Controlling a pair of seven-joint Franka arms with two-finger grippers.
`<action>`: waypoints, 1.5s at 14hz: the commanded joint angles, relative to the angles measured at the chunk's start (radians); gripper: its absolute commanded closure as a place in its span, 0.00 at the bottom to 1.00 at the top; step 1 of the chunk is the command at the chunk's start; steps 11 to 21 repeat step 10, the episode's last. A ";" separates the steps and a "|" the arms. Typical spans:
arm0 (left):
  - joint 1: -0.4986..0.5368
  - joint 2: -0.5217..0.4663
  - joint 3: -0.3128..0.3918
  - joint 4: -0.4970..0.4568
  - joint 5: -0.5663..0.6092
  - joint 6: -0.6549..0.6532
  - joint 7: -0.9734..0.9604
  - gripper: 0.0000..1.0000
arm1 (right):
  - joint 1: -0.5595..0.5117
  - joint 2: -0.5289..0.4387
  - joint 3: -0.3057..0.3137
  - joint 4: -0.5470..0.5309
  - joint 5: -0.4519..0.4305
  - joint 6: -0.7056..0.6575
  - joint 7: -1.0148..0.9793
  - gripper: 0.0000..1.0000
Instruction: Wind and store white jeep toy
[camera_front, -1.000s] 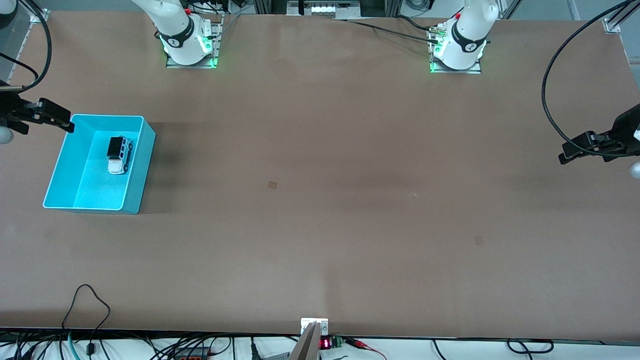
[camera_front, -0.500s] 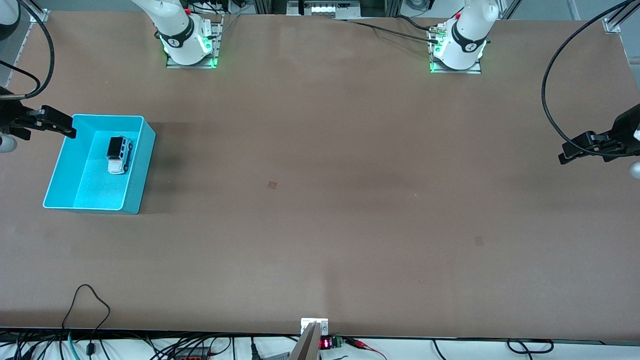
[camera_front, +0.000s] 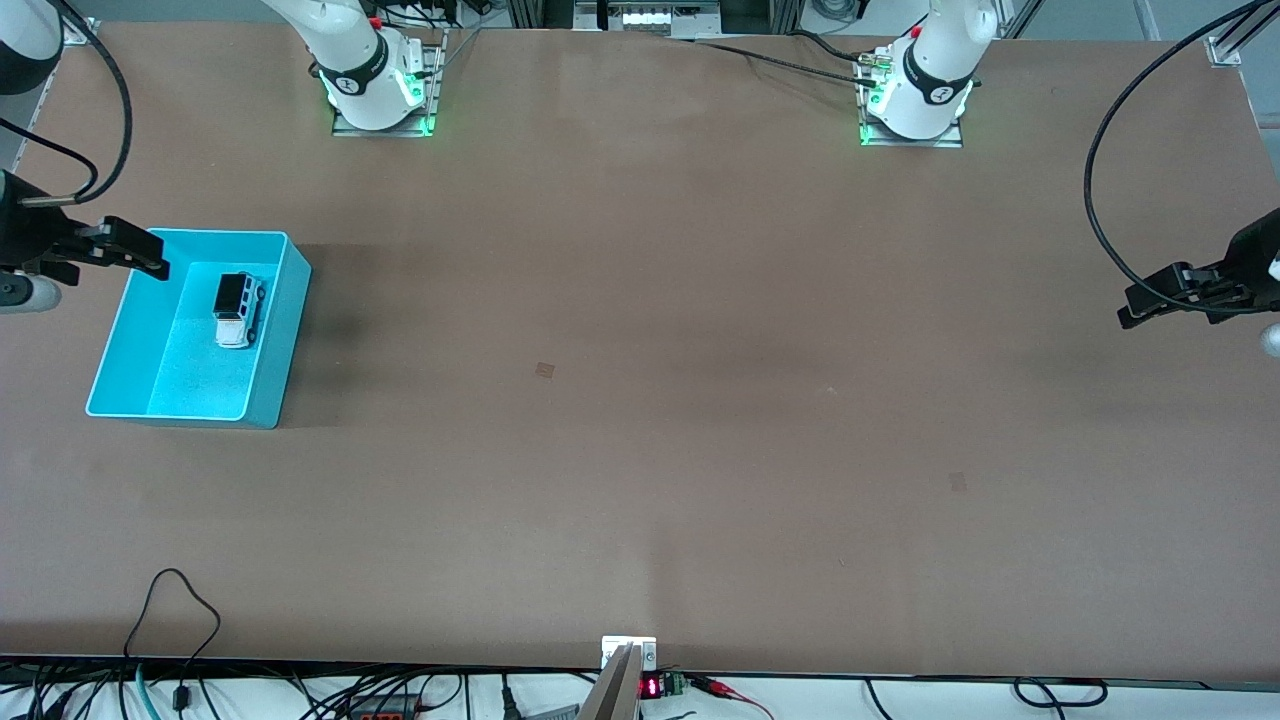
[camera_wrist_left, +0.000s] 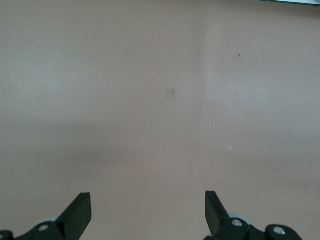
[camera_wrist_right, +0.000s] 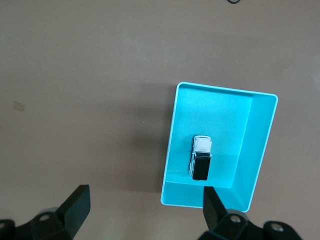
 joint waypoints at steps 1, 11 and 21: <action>0.001 -0.004 0.003 -0.001 -0.020 0.000 0.006 0.00 | 0.013 -0.019 -0.011 -0.027 -0.004 -0.016 0.018 0.00; 0.005 -0.002 0.004 -0.001 -0.037 0.002 0.008 0.00 | 0.006 -0.045 -0.014 -0.071 -0.004 -0.002 0.019 0.00; 0.005 -0.002 0.004 -0.001 -0.037 0.002 0.008 0.00 | 0.006 -0.045 -0.014 -0.071 -0.004 -0.002 0.019 0.00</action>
